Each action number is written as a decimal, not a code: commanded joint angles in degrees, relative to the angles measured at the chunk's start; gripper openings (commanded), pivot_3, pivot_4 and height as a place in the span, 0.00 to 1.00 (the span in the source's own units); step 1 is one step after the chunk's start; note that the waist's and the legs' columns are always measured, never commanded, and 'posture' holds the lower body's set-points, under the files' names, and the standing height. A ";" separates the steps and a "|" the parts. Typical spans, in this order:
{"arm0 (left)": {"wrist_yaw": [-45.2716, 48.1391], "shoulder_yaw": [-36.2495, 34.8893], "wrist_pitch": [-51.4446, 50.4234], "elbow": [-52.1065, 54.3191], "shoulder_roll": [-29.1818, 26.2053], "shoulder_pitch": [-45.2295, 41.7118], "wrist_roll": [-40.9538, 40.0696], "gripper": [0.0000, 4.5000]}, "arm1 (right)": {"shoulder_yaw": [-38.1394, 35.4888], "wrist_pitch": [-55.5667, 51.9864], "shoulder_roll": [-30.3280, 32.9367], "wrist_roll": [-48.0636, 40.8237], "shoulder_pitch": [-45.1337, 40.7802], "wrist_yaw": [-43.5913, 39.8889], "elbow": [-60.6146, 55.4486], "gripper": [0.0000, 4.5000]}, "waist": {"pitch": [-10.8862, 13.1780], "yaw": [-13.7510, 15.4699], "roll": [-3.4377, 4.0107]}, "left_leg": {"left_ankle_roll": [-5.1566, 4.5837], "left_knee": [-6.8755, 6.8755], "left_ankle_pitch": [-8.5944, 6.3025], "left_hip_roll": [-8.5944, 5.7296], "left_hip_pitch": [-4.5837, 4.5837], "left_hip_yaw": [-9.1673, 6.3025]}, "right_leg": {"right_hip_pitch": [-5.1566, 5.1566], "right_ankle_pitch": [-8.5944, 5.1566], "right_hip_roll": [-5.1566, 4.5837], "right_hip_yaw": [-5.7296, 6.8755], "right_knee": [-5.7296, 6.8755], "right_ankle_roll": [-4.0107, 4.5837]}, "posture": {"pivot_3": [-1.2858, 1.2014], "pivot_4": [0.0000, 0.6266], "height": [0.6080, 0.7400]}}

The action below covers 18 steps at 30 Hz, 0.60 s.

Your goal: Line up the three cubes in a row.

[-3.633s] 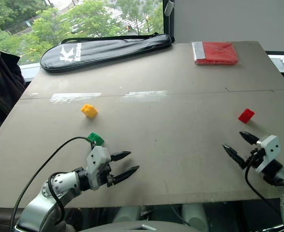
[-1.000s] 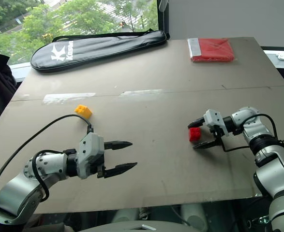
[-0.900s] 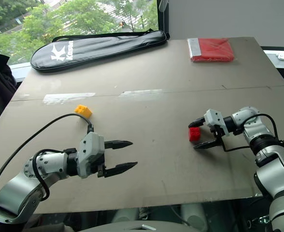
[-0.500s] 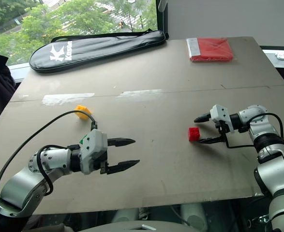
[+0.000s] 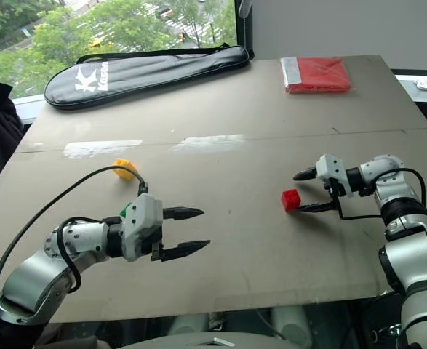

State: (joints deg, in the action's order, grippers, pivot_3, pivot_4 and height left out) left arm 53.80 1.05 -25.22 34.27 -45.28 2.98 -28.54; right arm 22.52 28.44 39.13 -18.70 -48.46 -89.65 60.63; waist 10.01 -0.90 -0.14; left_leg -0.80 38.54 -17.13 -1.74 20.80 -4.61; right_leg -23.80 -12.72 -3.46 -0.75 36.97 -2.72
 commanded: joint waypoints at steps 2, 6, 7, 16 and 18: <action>-2.79 -3.15 0.40 3.63 1.43 3.77 -1.26 0.75 | -1.07 -1.93 3.31 -4.88 2.21 -2.85 -6.24 0.99 | 0.01 0.06 0.01 | 0.00 0.00 0.00 0.00 0.01 0.00 | -0.01 0.00 -0.03 0.00 0.00 0.00 | 0.52 0.24 0.70; -10.58 -8.97 5.36 4.94 8.70 9.83 0.01 0.75 | -4.50 -8.40 7.92 -12.80 7.23 -2.85 -15.33 0.99 | 0.01 0.22 0.02 | -0.01 0.00 -0.01 -0.01 0.06 -0.02 | -0.04 0.00 -0.11 -0.05 -0.02 0.00 | 0.52 0.24 0.70; -12.31 -10.06 6.41 5.16 10.43 10.78 0.47 0.75 | -5.43 -9.83 8.84 -14.18 8.40 -2.85 -17.27 0.99 | 0.01 0.37 0.02 | -0.02 0.00 -0.02 -0.01 0.12 -0.05 | -0.06 0.00 -0.13 -0.09 -0.04 0.00 | 0.52 0.24 0.70; -16.48 -24.17 12.49 0.08 14.26 18.48 2.65 0.75 | -16.90 -20.92 16.18 -25.55 24.99 -2.85 -37.66 0.99 | -0.03 0.52 -0.05 | -0.25 0.00 -0.14 0.01 0.07 -0.17 | 0.04 0.00 -0.11 -0.06 -0.03 0.02 | 0.52 0.24 0.70; -15.86 -26.27 13.49 -2.16 14.26 20.68 3.04 0.75 | -21.35 -23.01 15.77 -27.14 30.30 -2.03 -43.03 0.99 | -0.02 0.48 -0.02 | -0.26 0.01 -0.15 0.01 0.03 -0.13 | 0.07 0.00 -0.10 -0.06 -0.03 0.02 | 0.52 0.24 0.70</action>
State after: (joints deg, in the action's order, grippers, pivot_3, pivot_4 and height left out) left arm 37.49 -22.84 -13.36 32.80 -30.83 22.79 -25.88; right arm 5.11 7.22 54.46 -43.55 -19.28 -90.04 21.87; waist 9.99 -0.42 -0.15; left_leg -1.06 38.55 -17.28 -1.75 20.84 -4.73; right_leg -23.73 -12.72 -3.58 -0.80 36.94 -2.71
